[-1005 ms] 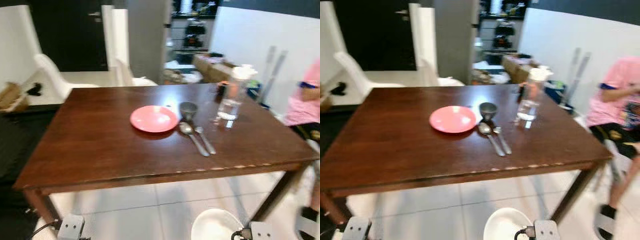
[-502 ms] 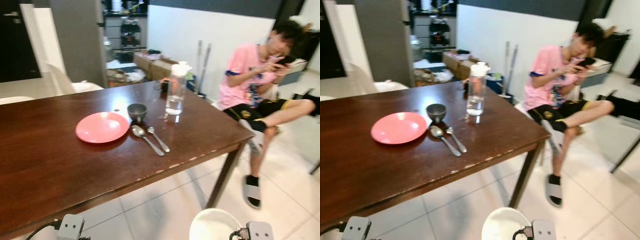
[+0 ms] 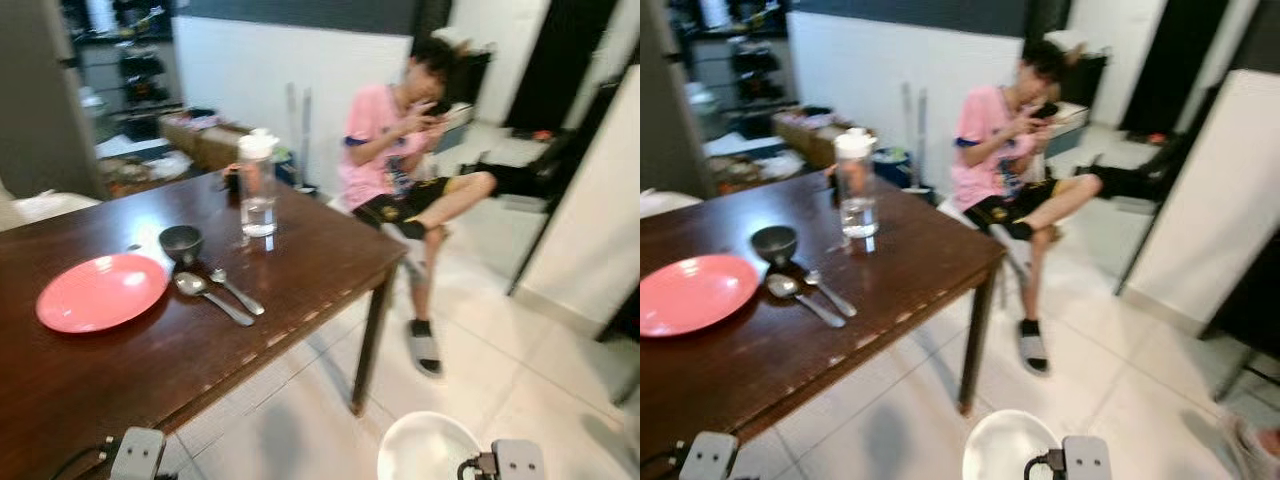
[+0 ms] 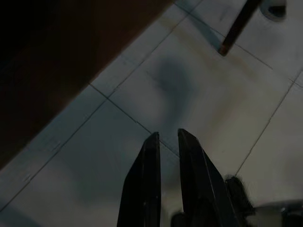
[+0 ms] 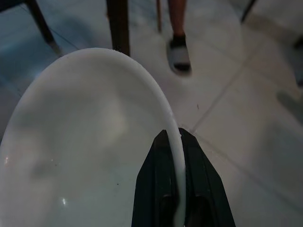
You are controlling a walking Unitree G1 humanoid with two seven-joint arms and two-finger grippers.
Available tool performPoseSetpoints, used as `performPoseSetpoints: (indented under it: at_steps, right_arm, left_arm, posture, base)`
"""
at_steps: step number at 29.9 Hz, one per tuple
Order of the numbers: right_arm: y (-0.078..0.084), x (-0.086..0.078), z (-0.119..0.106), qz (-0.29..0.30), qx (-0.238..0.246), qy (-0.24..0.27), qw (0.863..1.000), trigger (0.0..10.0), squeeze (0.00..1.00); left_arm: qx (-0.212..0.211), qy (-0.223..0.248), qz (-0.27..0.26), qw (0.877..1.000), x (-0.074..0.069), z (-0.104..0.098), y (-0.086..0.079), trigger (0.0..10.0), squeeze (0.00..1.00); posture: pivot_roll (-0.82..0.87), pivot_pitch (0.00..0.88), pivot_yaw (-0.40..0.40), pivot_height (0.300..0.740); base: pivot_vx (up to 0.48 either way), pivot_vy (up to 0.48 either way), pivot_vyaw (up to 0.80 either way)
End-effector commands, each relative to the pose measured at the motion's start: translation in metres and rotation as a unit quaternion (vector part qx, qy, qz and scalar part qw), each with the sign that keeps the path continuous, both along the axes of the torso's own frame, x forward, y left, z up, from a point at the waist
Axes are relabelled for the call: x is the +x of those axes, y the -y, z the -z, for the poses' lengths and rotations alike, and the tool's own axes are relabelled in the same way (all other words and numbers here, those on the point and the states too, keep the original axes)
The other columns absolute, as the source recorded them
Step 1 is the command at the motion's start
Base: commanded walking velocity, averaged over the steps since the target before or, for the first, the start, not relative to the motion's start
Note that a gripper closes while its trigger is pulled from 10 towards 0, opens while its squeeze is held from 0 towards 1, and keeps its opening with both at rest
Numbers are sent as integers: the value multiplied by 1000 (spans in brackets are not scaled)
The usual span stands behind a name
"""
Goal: Setting the table
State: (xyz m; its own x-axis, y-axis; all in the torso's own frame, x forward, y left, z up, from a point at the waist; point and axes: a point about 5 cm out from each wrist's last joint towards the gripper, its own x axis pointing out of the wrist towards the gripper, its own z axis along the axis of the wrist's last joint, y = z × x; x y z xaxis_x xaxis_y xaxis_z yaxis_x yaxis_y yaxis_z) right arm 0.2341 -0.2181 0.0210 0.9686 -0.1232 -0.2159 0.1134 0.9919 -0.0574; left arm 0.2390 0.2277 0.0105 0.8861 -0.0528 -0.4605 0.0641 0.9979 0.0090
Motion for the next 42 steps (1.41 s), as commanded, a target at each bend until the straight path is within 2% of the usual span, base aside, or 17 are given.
performPoseSetpoints:
  at_steps: [1, 42]
  right_arm:
    - [3, -6, 6, 6, -2, -12, 1000, 10000, 0]
    - [3, -8, 10, 4, -3, -16, 1000, 10000, 0]
  left_arm:
    - [4, -13, 0, 1000, -4, 6, 0, 10000, 0]
    - [3, -13, 2, 1000, -7, 8, 2, 10000, 0]
  posture:
    - [-2, 89, 69, 740]
    - [-3, 102, 68, 740]
  base:
    - [0, 0, -781]
    - [0, 0, -791]
